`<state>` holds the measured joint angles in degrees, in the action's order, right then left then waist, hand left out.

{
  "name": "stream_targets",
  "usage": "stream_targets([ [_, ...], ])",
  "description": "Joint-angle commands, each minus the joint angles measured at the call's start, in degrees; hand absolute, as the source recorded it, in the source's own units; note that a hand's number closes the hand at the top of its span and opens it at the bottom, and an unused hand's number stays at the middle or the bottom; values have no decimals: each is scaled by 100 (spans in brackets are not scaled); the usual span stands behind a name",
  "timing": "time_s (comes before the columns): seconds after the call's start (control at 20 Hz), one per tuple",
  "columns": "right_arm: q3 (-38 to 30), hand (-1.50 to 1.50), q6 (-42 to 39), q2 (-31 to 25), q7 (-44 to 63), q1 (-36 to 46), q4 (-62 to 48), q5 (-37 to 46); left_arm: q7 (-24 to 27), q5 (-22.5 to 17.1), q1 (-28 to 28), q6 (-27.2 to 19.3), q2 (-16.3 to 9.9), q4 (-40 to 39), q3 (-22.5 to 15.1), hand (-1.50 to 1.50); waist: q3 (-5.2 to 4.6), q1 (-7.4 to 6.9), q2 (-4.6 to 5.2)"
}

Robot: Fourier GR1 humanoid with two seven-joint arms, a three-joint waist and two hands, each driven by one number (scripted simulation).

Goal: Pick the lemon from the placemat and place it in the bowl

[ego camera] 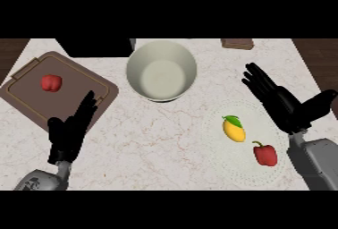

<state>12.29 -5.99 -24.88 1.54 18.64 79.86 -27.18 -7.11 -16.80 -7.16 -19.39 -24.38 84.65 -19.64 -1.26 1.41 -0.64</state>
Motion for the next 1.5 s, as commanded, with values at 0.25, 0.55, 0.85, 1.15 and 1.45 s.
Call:
stream_targets([
  [0.25,-342,-150,-872,-40,181,574,-939,-421,956,-1015,-226,815,-173,825,1341,0,124,-326,69],
  [0.55,-92,-150,1166,-74,-1115,594,-2253,2061,829,-1334,-446,1151,14,421,1430,0,132,-271,112],
  [0.85,67,-150,865,-752,-1077,1715,-3028,2867,812,-1191,-206,1106,181,632,1280,0,129,-310,91],
  [1.15,1421,-150,-1169,-1438,303,2429,-3239,3683,1113,-1224,-72,1431,160,427,1301,0,95,-474,115],
  [1.45,2181,-150,-3530,-1159,1180,3135,-3256,3645,800,-1295,-347,1311,114,530,1400,0,110,-381,70],
])
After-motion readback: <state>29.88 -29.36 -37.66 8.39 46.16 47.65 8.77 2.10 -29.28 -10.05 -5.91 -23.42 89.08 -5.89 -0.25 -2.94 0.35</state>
